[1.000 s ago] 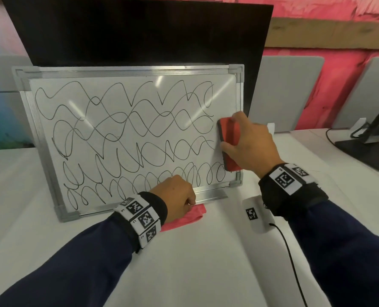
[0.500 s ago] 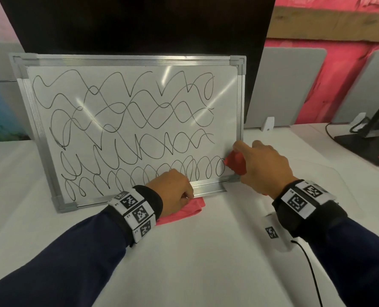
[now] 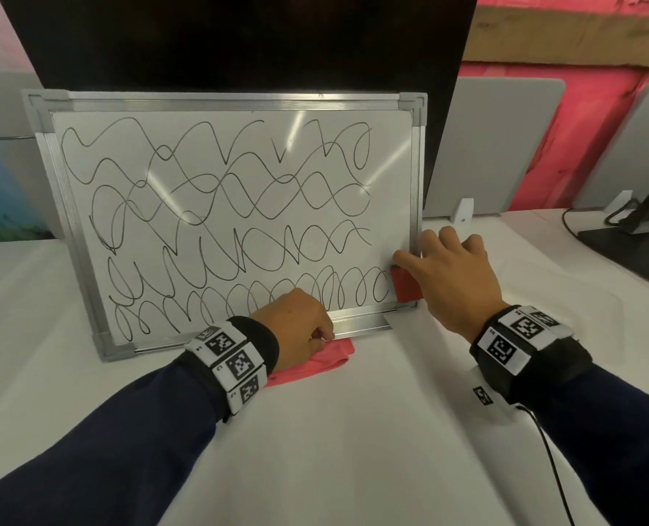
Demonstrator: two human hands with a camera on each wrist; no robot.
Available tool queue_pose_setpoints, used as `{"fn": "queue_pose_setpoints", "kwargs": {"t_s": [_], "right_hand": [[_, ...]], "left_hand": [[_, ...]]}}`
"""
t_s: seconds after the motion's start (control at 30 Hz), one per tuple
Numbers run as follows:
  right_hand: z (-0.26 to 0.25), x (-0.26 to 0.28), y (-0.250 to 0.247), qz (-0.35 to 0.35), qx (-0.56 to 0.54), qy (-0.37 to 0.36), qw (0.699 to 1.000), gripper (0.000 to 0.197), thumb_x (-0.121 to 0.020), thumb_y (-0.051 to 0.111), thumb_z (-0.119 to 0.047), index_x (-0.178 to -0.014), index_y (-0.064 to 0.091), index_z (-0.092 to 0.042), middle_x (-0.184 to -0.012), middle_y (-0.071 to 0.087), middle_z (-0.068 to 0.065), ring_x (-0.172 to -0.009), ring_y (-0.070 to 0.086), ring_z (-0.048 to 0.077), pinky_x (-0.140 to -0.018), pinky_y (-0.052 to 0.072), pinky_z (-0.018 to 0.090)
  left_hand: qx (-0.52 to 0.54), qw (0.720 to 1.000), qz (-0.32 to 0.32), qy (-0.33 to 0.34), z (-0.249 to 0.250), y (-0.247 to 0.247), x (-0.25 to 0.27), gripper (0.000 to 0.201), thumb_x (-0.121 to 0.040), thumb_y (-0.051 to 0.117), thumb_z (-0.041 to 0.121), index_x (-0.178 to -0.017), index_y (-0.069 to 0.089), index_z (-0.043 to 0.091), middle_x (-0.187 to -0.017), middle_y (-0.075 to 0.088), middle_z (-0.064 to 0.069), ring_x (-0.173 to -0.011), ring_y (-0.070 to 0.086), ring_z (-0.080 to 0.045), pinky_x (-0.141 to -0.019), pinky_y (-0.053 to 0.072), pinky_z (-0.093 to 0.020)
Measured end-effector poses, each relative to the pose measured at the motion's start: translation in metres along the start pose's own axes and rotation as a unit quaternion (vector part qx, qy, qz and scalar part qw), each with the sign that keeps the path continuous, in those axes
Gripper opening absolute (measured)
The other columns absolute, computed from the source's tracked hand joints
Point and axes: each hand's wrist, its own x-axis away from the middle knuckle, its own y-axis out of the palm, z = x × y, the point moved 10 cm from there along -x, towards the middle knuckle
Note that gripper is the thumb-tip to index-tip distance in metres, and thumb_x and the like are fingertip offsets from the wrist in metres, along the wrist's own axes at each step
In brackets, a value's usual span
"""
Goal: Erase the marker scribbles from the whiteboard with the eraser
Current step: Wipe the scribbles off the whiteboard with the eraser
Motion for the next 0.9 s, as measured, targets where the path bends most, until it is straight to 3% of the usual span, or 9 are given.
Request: {"fn": "queue_pose_setpoints", "kwargs": {"t_s": [0.1,0.2,0.3,0.5,0.7,0.9], "right_hand": [[-0.008,-0.001,0.000,0.008,0.004,-0.027,1.000,0.055,-0.073,0.071,-0.012,-0.123,0.055,-0.030,-0.105,0.051,0.010,-0.096,0.047,0.035,-0.077,0.037,0.048],[0.007,-0.001,0.000,0.003,-0.002,0.007,1.000,0.057,-0.074,0.064,-0.008,-0.125,0.052,-0.030,-0.103,0.050,0.009,-0.095,0.046,0.035,-0.077,0.037,0.048],[0.019,0.000,0.004,-0.001,-0.014,0.034,0.999,0.063,-0.070,0.068,-0.006,-0.126,0.051,-0.030,-0.100,0.049,0.008,-0.092,0.045,0.033,-0.075,0.036,0.046],[-0.011,-0.006,0.009,-0.018,-0.039,-0.015,0.999,0.065,-0.073,0.071,-0.012,-0.130,0.047,-0.032,-0.109,0.051,0.011,-0.096,0.048,0.036,-0.077,0.039,0.048],[0.004,-0.007,0.008,-0.024,-0.044,0.019,0.999,0.068,-0.067,0.076,-0.018,-0.126,0.047,-0.033,-0.109,0.050,0.010,-0.097,0.047,0.035,-0.077,0.040,0.048],[-0.015,-0.006,0.009,-0.038,-0.034,-0.022,0.998,0.069,-0.073,0.074,-0.018,-0.134,0.044,-0.033,-0.112,0.050,0.011,-0.101,0.047,0.035,-0.080,0.040,0.048]], "left_hand": [[0.008,1.000,-0.004,-0.006,-0.002,0.001,0.000,0.022,-0.089,0.067,0.023,-0.109,0.075,0.025,-0.100,0.068,0.008,-0.082,0.057,-0.005,-0.083,0.050,-0.023],[0.001,1.000,-0.003,-0.005,-0.002,0.001,0.000,0.022,-0.089,0.067,0.024,-0.109,0.074,0.025,-0.101,0.069,0.007,-0.085,0.060,-0.007,-0.083,0.050,-0.023],[0.003,1.000,-0.005,-0.002,-0.002,0.002,-0.002,0.022,-0.089,0.066,0.022,-0.109,0.075,0.025,-0.100,0.069,0.006,-0.081,0.056,-0.005,-0.080,0.047,-0.020],[0.009,1.000,-0.012,-0.003,-0.001,0.002,-0.002,0.023,-0.089,0.065,0.020,-0.110,0.074,0.023,-0.096,0.065,0.008,-0.080,0.055,-0.004,-0.078,0.044,-0.018],[0.008,1.000,-0.018,-0.008,-0.003,0.005,-0.003,0.022,-0.090,0.064,0.021,-0.109,0.074,0.025,-0.089,0.059,0.009,-0.081,0.056,-0.008,-0.078,0.045,-0.020],[0.017,1.000,-0.022,-0.011,-0.003,0.004,-0.002,0.021,-0.089,0.065,0.020,-0.107,0.075,0.025,-0.089,0.060,0.010,-0.084,0.060,-0.009,-0.080,0.049,-0.023]]}}
